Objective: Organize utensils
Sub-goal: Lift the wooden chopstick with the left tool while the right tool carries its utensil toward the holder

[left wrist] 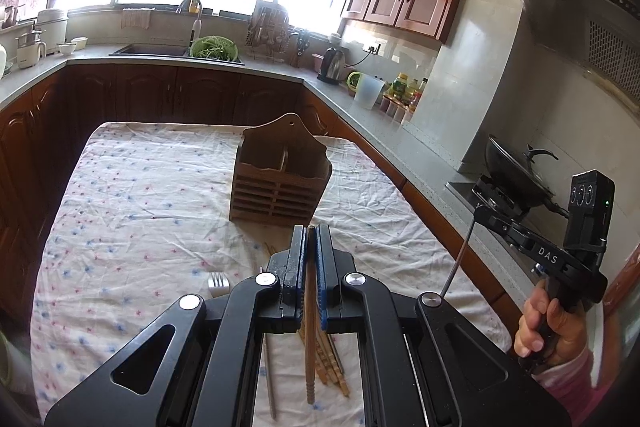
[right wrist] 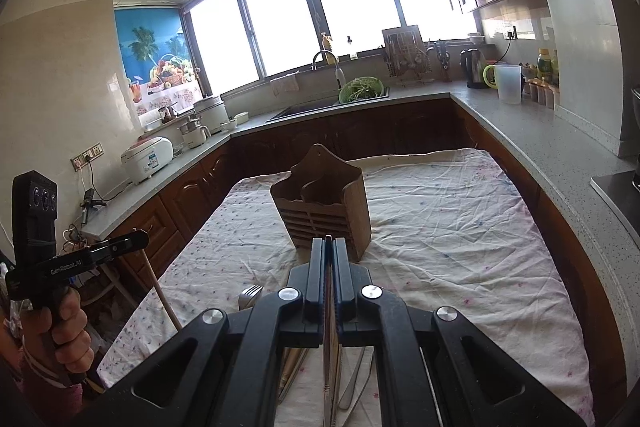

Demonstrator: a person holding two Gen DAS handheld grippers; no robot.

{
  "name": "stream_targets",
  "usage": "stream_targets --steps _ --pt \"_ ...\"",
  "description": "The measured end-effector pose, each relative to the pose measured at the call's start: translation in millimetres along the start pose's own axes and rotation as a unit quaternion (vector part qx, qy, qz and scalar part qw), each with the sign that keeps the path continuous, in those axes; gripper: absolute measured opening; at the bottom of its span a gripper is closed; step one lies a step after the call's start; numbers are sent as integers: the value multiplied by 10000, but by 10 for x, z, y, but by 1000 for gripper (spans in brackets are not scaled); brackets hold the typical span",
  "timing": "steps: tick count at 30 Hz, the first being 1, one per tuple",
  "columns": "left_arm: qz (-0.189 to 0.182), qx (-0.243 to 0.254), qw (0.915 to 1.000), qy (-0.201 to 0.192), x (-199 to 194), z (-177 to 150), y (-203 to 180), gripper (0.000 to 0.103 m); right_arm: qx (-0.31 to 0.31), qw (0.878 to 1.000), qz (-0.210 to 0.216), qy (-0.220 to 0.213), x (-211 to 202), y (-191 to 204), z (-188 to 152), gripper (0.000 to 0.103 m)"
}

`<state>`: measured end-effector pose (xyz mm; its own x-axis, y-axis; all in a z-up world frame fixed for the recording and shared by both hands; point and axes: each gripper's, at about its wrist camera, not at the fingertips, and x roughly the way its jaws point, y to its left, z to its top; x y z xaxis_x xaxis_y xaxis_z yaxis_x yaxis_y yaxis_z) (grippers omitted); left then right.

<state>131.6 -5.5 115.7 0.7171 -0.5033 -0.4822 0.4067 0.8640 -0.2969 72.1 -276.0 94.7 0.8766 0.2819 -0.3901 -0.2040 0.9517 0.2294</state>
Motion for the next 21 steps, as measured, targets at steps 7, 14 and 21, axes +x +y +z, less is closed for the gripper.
stream_targets --steps 7,14,21 --pt "69 -15 9998 -177 41 155 64 4 -21 9999 49 -99 70 4 125 3" --pt "108 -4 9992 -396 123 396 125 4 -18 9996 50 -268 226 5 310 3" --pt "167 36 9975 -687 252 770 202 4 -14 9987 70 -506 481 15 620 3"
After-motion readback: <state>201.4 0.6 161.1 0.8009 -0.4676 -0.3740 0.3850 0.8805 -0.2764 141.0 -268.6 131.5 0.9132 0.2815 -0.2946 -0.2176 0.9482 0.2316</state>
